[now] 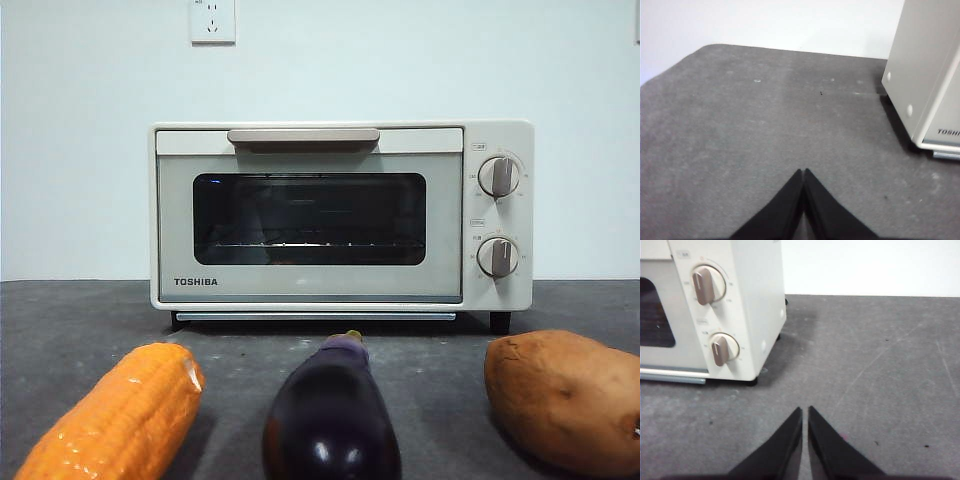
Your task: Take the eggplant from the table,put the eggplant in the oven
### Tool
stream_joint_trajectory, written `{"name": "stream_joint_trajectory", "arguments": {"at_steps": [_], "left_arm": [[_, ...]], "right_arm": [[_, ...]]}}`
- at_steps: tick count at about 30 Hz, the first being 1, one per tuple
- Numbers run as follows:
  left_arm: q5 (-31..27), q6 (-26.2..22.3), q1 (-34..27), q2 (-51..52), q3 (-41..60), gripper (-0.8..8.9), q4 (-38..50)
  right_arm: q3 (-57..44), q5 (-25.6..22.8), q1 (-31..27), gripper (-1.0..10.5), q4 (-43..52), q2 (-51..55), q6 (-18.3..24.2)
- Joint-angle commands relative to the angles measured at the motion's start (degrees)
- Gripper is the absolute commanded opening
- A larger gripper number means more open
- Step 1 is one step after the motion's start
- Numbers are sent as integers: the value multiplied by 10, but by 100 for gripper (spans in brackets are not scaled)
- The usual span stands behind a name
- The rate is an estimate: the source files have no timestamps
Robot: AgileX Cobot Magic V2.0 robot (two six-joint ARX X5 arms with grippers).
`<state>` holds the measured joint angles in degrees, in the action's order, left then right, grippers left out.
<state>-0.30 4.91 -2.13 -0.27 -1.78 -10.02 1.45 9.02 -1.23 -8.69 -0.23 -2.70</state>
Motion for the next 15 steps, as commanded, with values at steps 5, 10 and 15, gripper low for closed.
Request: {"name": "stream_joint_trajectory", "arguments": {"at_steps": [5,10,15], "left_arm": [[0,138,-1,1,12,6,10],[23,186,-1,1,10,6,21],[47,209,-1,-3,0,6,17]], "right_arm": [[-2,2,-1,4,24,0,-122],[1,2,-1,4,21,0,-157],[18,2,-1,4,13,0,-168]]}}
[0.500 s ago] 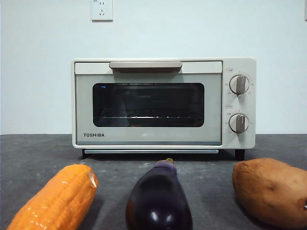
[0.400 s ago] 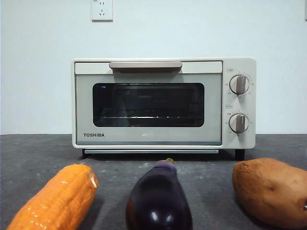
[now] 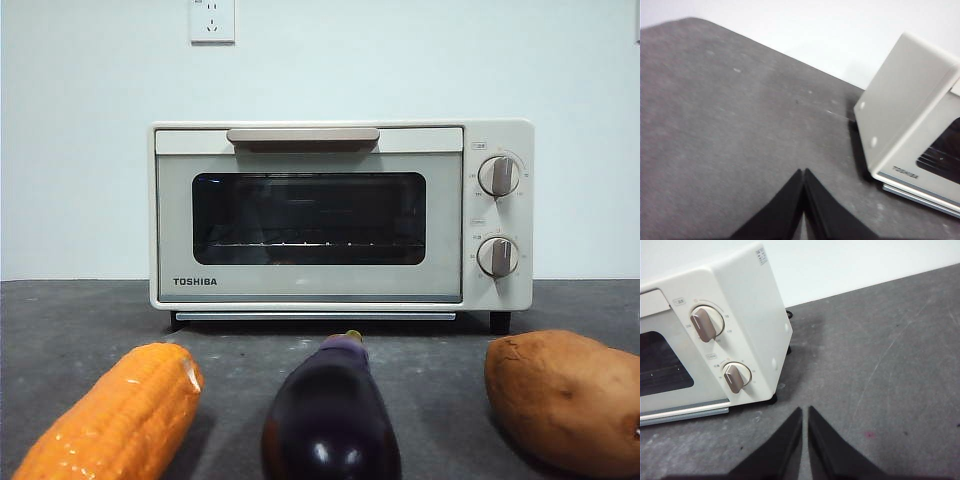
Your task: Take the eggplant from the table,put the eggplant in the oven
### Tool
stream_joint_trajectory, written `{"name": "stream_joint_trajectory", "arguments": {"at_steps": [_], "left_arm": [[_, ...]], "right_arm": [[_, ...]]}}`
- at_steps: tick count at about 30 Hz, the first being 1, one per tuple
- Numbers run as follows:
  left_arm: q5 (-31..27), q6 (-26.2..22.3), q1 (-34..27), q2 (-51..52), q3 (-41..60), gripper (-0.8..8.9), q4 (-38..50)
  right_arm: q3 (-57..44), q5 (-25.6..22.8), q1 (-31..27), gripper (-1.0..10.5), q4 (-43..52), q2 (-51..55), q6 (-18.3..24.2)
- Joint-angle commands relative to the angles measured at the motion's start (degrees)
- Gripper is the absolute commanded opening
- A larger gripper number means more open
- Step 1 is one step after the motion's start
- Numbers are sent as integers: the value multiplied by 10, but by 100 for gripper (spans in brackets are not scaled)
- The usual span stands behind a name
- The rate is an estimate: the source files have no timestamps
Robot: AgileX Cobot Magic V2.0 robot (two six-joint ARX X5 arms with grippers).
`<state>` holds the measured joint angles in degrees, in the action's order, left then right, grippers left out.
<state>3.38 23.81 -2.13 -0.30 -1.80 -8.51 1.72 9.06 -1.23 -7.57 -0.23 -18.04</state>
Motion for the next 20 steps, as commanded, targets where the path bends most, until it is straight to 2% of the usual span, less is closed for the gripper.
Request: {"name": "stream_joint_trajectory", "arguments": {"at_steps": [1,7,15,20], "left_arm": [[17,20,-1,-5,-3,6,1],[26,20,-1,-38,-48,6,-30],[56,19,-1,-132,-147,6,-52],[84,0,0,-216,-217,6,-67]], "right_arm": [[21,1,-1,4,-2,0,-15],[71,-1,-1,4,-9,-18,-15],[193,0,-1,4,-63,-110,-12],[285,10,-1,4,-115,-187,21]]}}
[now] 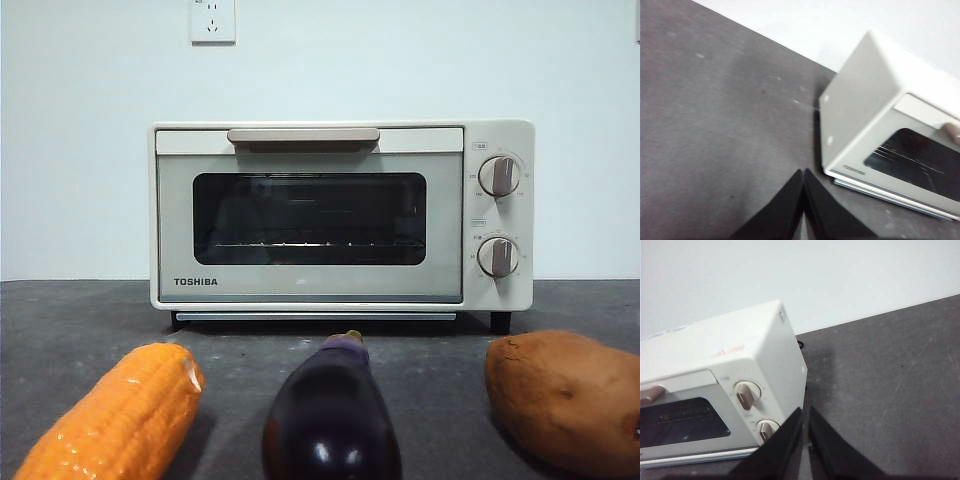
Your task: Take the eggplant from the table,put the eggplant in the oven
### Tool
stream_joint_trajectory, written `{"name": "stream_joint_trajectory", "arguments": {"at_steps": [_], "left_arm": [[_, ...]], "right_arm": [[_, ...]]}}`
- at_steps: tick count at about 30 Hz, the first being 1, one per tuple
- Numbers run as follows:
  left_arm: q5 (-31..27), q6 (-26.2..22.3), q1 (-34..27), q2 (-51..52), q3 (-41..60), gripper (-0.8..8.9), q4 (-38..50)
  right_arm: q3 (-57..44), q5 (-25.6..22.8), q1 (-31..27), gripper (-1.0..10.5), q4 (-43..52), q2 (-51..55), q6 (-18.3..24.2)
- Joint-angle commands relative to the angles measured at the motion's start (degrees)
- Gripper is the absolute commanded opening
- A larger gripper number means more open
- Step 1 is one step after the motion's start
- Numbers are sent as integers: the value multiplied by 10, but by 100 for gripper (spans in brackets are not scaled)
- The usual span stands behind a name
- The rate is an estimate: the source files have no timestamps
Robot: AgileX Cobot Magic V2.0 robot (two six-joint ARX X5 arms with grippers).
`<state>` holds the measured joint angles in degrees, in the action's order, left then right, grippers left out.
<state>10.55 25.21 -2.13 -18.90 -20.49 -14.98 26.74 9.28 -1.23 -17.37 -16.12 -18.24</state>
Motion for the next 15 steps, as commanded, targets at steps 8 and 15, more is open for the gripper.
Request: {"name": "stream_joint_trajectory", "arguments": {"at_steps": [8,15], "left_arm": [[72,-81,2,-159,-150,6,-70],[110,-109,29,-247,-229,6,-114]], "right_arm": [[170,53,0,4,-144,-145,71],[248,184,1,141,-278,-237,85]]}}
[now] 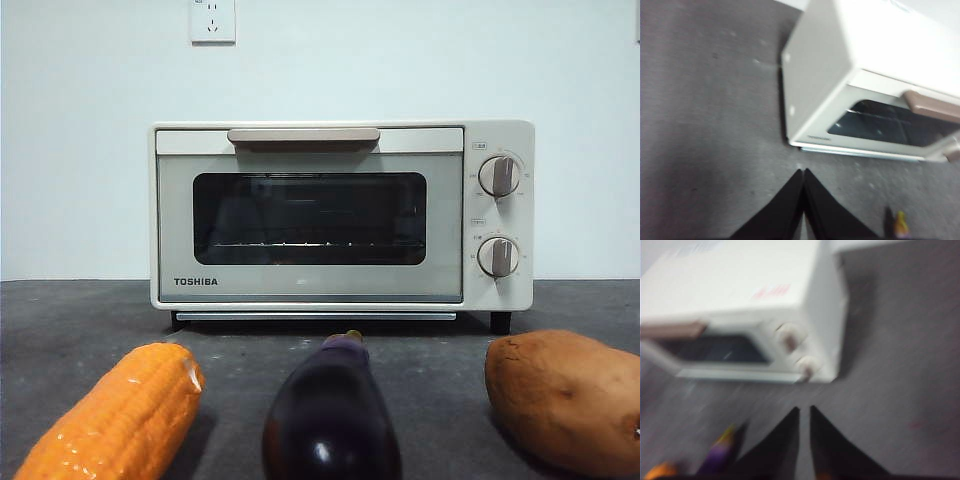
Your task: Take the eggplant from the table,put the eggplant in the oven
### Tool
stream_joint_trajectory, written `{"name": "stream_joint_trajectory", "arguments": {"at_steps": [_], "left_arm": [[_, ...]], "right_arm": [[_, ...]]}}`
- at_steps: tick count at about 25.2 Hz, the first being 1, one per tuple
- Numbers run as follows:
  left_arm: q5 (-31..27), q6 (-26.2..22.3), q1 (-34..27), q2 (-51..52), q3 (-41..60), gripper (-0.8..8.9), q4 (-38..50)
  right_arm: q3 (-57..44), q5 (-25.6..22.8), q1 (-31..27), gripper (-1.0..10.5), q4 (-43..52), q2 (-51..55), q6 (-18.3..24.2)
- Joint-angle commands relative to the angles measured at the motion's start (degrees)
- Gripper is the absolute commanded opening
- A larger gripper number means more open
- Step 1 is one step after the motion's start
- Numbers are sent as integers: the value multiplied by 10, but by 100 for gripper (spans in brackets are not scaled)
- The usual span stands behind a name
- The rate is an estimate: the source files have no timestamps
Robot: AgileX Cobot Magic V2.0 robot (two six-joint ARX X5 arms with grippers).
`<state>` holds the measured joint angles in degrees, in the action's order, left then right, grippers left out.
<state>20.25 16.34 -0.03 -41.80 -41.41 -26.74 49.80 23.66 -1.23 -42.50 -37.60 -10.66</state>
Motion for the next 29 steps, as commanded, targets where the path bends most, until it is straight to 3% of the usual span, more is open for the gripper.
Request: {"name": "stream_joint_trajectory", "arguments": {"at_steps": [1,5,8,14,17,22,26,29], "left_arm": [[17,-21,14,-25,-24,6,5],[21,-21,41,-52,-37,6,9],[21,-21,61,-61,-39,6,10],[20,-22,90,-68,-39,6,10],[20,-22,103,-68,-39,6,10],[20,-22,117,-68,-39,6,9],[20,-22,122,-68,-39,6,9],[20,-22,122,-68,-39,6,5]], "right_arm": [[19,59,4,181,-36,-33,7],[19,146,32,368,-68,-74,2],[19,192,70,408,-67,-100,-14],[19,200,161,408,-26,-138,-68],[20,127,253,408,6,-167,-107],[23,-76,427,408,35,-251,-182],[49,-152,512,408,35,-349,-225],[73,-179,549,408,32,-423,-251]]}}
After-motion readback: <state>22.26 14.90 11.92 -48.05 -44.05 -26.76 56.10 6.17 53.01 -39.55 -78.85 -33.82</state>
